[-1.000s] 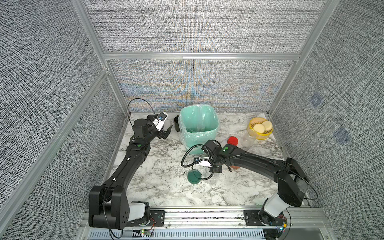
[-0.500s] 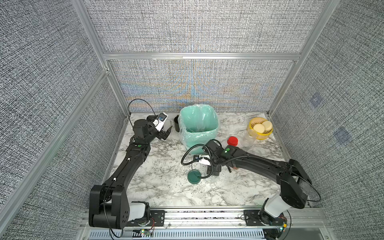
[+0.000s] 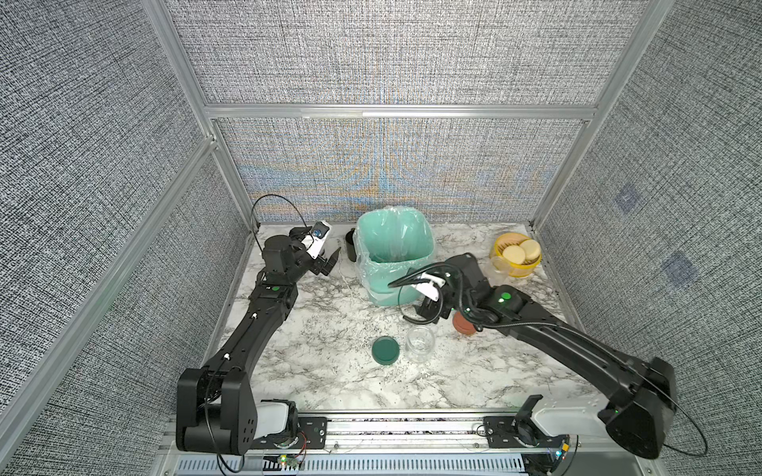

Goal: Empty moldy peanuts from jars
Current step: Place the jar at the center of the board, then move the jar to the center of the board.

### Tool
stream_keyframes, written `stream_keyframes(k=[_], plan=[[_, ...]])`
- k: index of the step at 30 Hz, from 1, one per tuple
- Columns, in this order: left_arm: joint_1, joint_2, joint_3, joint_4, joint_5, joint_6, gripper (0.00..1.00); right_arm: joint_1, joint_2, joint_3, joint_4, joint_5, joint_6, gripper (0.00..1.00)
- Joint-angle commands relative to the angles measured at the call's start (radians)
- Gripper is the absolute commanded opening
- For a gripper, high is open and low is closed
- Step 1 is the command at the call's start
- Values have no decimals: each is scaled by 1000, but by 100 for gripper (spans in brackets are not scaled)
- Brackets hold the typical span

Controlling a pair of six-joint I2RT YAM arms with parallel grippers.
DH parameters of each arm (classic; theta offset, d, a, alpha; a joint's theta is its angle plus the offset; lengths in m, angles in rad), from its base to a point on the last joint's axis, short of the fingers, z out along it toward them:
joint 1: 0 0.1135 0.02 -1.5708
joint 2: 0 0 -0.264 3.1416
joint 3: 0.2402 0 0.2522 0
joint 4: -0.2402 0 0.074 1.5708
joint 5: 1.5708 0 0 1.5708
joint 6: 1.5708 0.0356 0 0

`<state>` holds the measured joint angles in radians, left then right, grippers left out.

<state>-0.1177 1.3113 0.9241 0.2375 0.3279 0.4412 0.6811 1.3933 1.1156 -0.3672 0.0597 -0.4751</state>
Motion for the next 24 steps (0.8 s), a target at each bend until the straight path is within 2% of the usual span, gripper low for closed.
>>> stream_keyframes(k=[1, 4, 6, 9, 13, 18, 24], plan=[[2, -11, 9, 39, -35, -35, 100, -123, -98, -58, 275, -53, 228, 98], [4, -13, 8, 40, -78, -67, 99, -288, -205, -211, 511, -20, 420, 98], [4, -11, 6, 33, -125, -99, 100, -427, -249, -325, 675, 29, 597, 98], [6, -8, -11, 27, -194, -148, 99, -623, -250, -441, 784, 18, 833, 98], [7, -18, -65, 53, -237, -177, 100, -759, -212, -547, 890, 27, 943, 98], [8, -40, -110, 65, -256, -179, 100, -909, -180, -574, 803, -2, 1035, 98], [10, -41, -115, 65, -249, -182, 100, -1004, -200, -582, 622, -186, 1115, 98]])
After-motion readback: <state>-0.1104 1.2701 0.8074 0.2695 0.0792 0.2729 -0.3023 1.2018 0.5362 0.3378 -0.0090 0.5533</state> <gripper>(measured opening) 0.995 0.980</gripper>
